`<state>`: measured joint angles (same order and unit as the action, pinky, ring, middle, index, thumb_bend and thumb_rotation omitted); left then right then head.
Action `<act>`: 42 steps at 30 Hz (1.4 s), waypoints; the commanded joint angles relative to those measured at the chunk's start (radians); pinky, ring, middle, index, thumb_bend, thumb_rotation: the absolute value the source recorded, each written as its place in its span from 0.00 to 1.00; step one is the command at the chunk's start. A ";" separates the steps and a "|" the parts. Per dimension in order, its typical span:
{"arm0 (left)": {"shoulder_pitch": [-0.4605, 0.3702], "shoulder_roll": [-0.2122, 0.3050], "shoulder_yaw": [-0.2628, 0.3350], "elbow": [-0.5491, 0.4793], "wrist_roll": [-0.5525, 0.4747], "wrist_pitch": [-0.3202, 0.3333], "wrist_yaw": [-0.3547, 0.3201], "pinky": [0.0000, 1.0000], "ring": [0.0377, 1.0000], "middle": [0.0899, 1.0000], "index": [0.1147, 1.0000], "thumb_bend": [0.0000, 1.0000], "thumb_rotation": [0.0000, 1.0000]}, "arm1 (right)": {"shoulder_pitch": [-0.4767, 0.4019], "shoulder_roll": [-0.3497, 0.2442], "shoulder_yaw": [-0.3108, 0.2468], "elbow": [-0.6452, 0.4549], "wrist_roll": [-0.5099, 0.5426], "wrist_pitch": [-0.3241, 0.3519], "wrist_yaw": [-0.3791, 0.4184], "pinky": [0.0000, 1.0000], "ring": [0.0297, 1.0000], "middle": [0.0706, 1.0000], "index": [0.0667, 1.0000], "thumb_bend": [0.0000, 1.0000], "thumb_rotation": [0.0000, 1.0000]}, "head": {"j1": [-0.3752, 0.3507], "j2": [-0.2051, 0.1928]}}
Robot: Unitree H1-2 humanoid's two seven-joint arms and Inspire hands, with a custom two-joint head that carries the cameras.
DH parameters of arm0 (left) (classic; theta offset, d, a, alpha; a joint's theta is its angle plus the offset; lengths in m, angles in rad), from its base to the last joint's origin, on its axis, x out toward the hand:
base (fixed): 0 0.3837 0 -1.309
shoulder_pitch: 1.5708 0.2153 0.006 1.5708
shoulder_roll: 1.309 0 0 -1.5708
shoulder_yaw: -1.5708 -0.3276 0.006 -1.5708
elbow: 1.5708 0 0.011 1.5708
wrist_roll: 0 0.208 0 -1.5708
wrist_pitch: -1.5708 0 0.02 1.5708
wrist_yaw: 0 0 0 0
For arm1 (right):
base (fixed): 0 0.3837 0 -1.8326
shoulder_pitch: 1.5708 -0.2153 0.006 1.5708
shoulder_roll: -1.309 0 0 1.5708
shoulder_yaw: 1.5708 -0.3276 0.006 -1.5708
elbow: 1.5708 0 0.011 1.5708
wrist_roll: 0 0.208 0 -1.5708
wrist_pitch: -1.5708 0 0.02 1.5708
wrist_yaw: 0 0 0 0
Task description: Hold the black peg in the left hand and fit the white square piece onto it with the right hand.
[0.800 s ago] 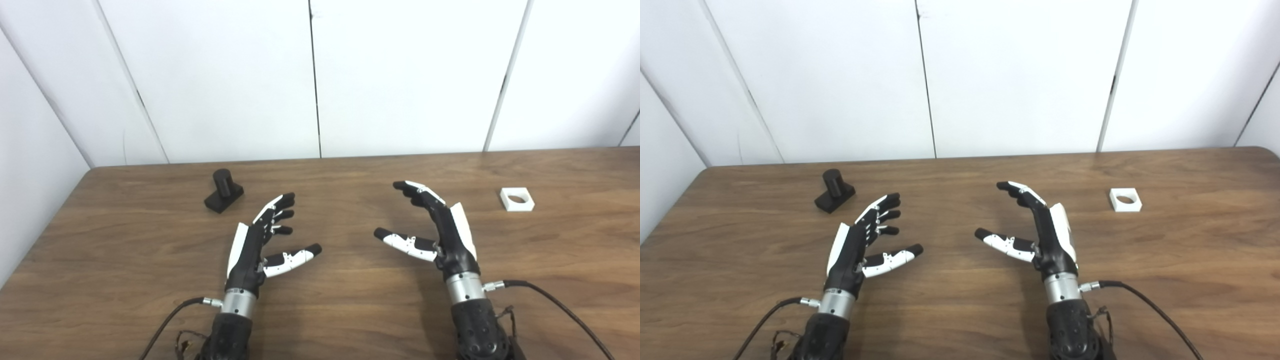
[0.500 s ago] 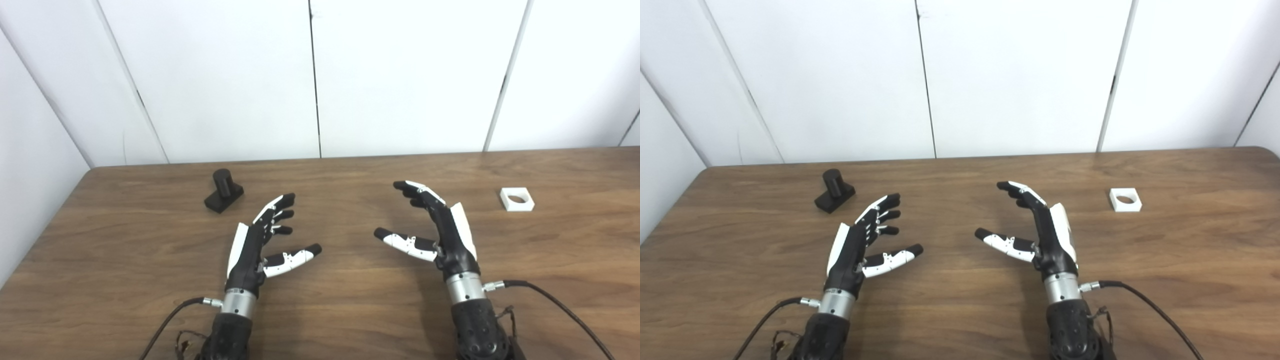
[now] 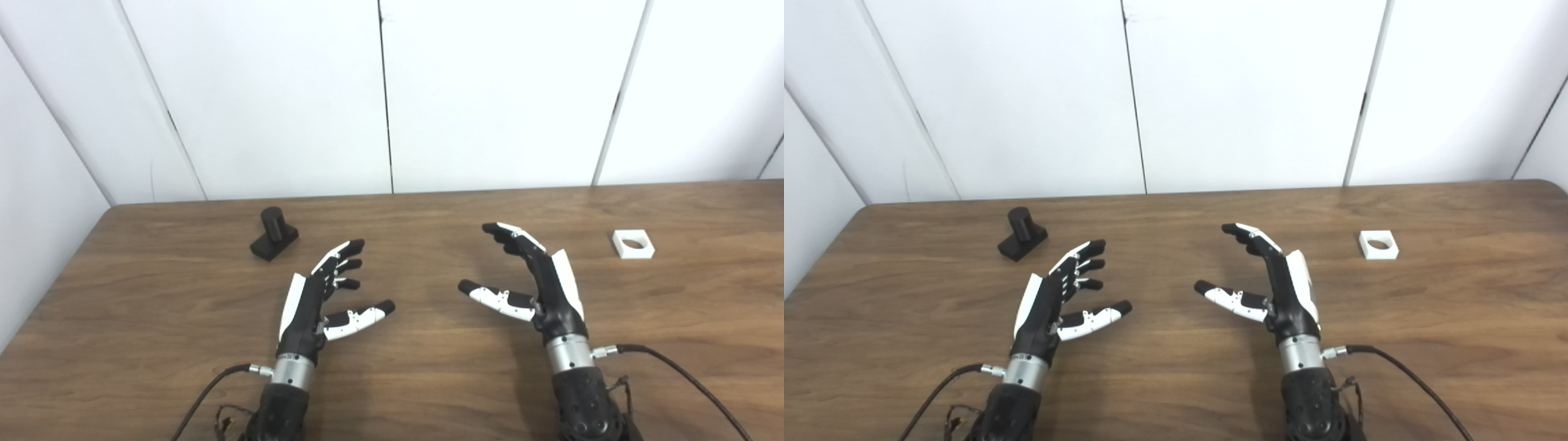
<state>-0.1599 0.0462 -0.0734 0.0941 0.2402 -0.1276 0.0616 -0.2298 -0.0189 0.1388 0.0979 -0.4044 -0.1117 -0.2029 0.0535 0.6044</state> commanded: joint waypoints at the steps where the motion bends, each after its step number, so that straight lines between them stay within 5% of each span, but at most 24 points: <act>1: -0.032 0.002 0.000 -0.025 0.004 -0.020 0.006 0.66 0.80 0.84 0.79 0.74 0.13 | 0.021 0.006 0.001 -0.002 -0.010 -0.012 -0.012 0.79 0.80 0.79 0.74 0.68 0.25 | 0.015 -0.001; 8: -0.035 -0.031 -0.020 -0.011 0.035 -0.022 0.028 0.66 0.79 0.84 0.78 0.73 0.13 | 0.028 -0.025 -0.024 0.000 0.056 -0.050 0.015 0.77 0.81 0.80 0.74 0.67 0.21 | 0.156 -0.027; 14: -0.036 -0.037 -0.019 -0.015 0.052 -0.010 0.030 0.66 0.78 0.83 0.78 0.74 0.15 | 0.025 -0.031 -0.028 0.000 0.062 -0.044 0.015 0.71 0.79 0.79 0.74 0.67 0.20 | 0.139 -0.022; 25: -0.021 -0.019 -0.004 -0.037 0.035 -0.007 0.014 0.67 0.79 0.83 0.78 0.74 0.13 | 0.034 -0.010 -0.013 -0.003 0.055 -0.042 0.012 0.74 0.79 0.80 0.75 0.68 0.23 | 0.034 -0.019; 42: -0.025 -0.020 -0.004 -0.033 0.029 -0.014 0.010 0.67 0.80 0.84 0.79 0.73 0.11 | 0.037 -0.012 -0.014 -0.025 0.041 -0.015 0.019 0.78 0.82 0.80 0.74 0.67 0.25 | 0.055 -0.012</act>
<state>-0.1567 0.0243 -0.0781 0.0927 0.2722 -0.1272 0.0664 -0.2089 -0.0302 0.1269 0.0740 -0.3567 -0.1211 -0.1841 0.1074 0.5921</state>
